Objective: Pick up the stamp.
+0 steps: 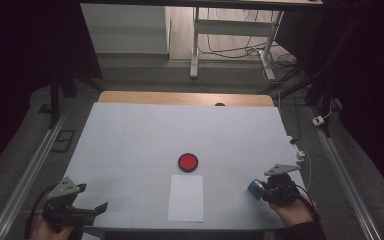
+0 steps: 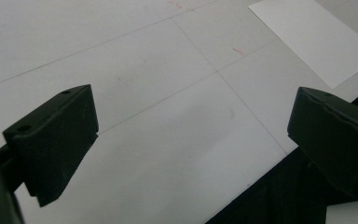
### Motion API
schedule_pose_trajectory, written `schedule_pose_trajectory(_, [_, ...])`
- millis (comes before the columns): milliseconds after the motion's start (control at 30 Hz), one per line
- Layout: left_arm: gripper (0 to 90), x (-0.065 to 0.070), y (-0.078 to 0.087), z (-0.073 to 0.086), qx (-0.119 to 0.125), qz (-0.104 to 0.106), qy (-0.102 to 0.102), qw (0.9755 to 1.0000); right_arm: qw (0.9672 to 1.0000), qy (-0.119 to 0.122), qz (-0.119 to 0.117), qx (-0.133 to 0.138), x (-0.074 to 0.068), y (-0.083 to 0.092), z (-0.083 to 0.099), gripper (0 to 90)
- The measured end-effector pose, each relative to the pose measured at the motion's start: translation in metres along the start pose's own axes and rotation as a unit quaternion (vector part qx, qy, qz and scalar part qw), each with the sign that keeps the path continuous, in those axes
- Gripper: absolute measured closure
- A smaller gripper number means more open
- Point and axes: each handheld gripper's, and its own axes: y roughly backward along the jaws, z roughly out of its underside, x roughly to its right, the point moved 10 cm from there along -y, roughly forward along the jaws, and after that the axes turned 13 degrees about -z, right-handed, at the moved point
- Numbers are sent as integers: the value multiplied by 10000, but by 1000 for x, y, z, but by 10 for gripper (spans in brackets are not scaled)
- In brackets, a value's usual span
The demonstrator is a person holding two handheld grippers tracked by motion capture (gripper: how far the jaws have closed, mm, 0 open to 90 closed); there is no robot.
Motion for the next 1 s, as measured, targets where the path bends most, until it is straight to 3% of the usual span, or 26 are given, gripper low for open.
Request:
schedule_pose_trajectory(633, [21, -1, 0, 0, -2, -6, 29, 10000, 9986, 156, 4, 511, -8, 14, -17, 701])
schedule_pose_trajectory(1000, [22, -1, 0, 1, -2, -7, 31, 10000, 9973, 248, -176, 662, -17, 17, -26, 701])
